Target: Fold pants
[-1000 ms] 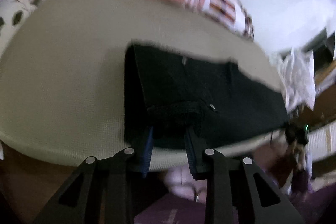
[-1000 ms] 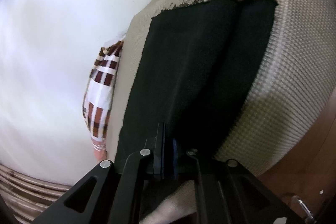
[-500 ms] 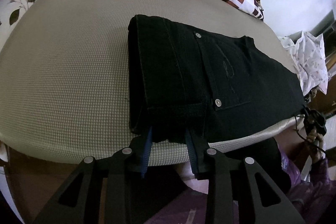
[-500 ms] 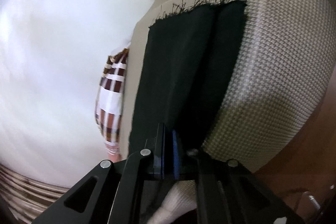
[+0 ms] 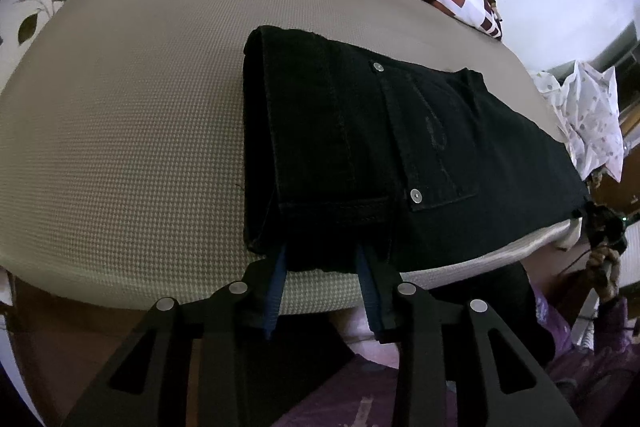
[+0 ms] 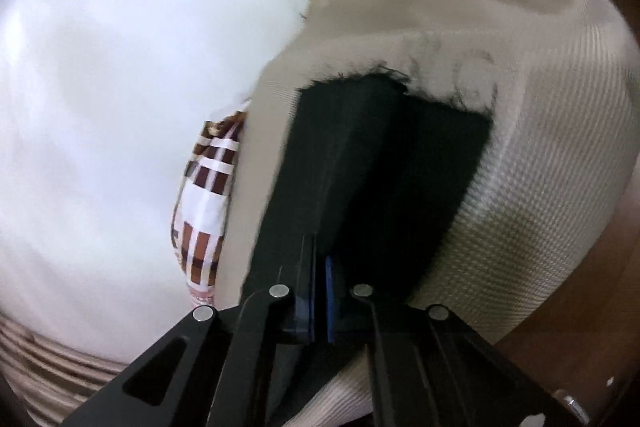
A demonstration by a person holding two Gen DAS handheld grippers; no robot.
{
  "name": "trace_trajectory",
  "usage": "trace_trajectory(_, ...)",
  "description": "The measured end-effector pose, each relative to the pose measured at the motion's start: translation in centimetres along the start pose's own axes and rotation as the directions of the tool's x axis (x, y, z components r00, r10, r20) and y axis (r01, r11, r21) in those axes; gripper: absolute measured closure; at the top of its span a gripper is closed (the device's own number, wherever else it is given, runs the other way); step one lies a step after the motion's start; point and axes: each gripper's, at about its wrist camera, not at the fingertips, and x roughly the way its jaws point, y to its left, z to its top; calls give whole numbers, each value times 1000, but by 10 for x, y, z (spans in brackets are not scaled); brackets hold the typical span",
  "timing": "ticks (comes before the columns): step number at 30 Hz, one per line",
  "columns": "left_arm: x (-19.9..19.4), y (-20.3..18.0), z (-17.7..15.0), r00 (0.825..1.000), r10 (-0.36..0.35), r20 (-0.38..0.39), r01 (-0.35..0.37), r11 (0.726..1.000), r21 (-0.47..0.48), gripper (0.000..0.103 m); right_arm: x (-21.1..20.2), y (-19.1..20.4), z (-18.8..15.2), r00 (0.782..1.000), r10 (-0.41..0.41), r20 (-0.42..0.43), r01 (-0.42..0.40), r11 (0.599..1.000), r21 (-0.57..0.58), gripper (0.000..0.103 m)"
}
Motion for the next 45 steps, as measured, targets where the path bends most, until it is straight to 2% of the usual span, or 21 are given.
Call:
trace_trajectory(2, 2, -2, -1, 1000, 5, -4, -5, 1000, 14, 68, -8, -3, 1, 999, -46, 11, 47, 999, -26, 99)
trace_trajectory(4, 4, 0, -2, 1000, -1, -3, 1, 1000, 7, 67, -13, -27, 2, 998, -61, 10, 61, 997, 42, 99)
trace_trajectory(6, 4, 2, -3, 1000, -15, -1, 15, 1000, -8, 67, -13, -50, -1, 1000, -7, 14, 5, 992, 123, 101)
trace_trajectory(9, 5, 2, -3, 1000, -10, -2, 10, 1000, -2, 66, -13, -38, 2, 1000, -12, 7, 12, 997, 71, 100)
trace_trajectory(11, 5, 3, -3, 1000, -12, -2, 12, 1000, -8, 66, -13, -41, 5, 999, 47, 2, -47, 993, 106, 94)
trace_trajectory(15, 6, 3, -3, 1000, -11, -3, 10, 1000, -8, 65, -7, -40, 7, 998, 52, -27, -48, 990, 134, 89)
trace_trajectory(17, 6, 4, -3, 1000, -10, -2, 10, 1000, -6, 64, -2, -37, 0, 998, 40, -40, -35, 992, 123, 89)
trace_trajectory(19, 7, 3, -3, 1000, -10, -1, 10, 1000, -5, 64, 2, -31, -3, 998, -38, -44, 41, 996, 76, 100)
trace_trajectory(23, 7, 5, -4, 1000, -12, 0, 12, 1000, -2, 63, -1, -25, -3, 996, -86, -37, 87, 996, 28, 101)
trace_trajectory(29, 9, 7, -7, 999, -32, 11, 32, 999, -17, 61, 4, -32, -1, 998, -42, -44, 44, 997, 58, 100)
trace_trajectory(33, 9, 7, -9, 999, -33, 23, 34, 999, -13, 61, 1, -41, 1, 999, 7, -52, 0, 991, 136, 96)
trace_trajectory(35, 9, 7, -10, 999, -33, 34, 33, 999, -10, 61, -2, -40, 0, 999, 11, -52, -4, 991, 135, 93)
trace_trajectory(37, 9, 6, -12, 998, -29, 48, 29, 1000, -6, 60, -3, -35, 0, 999, 7, -51, -1, 993, 120, 83)
trace_trajectory(39, 7, 5, -13, 997, -13, 71, 12, 1000, 5, 58, -7, -33, -2, 999, 7, -45, -1, 991, 131, 81)
trace_trajectory(42, 6, 4, -13, 997, 3, 81, -4, 1000, 10, 55, -16, -30, -7, 998, -42, -50, 50, 986, 161, 81)
trace_trajectory(43, 6, 5, -13, 997, 6, 82, -6, 1000, 4, 55, -21, -29, -10, 996, -67, -53, 75, 984, 162, 75)
trace_trajectory(45, 3, 8, -12, 997, -10, 80, 12, 1000, -20, 53, -33, -24, -20, 993, -107, -53, 114, 980, 161, 74)
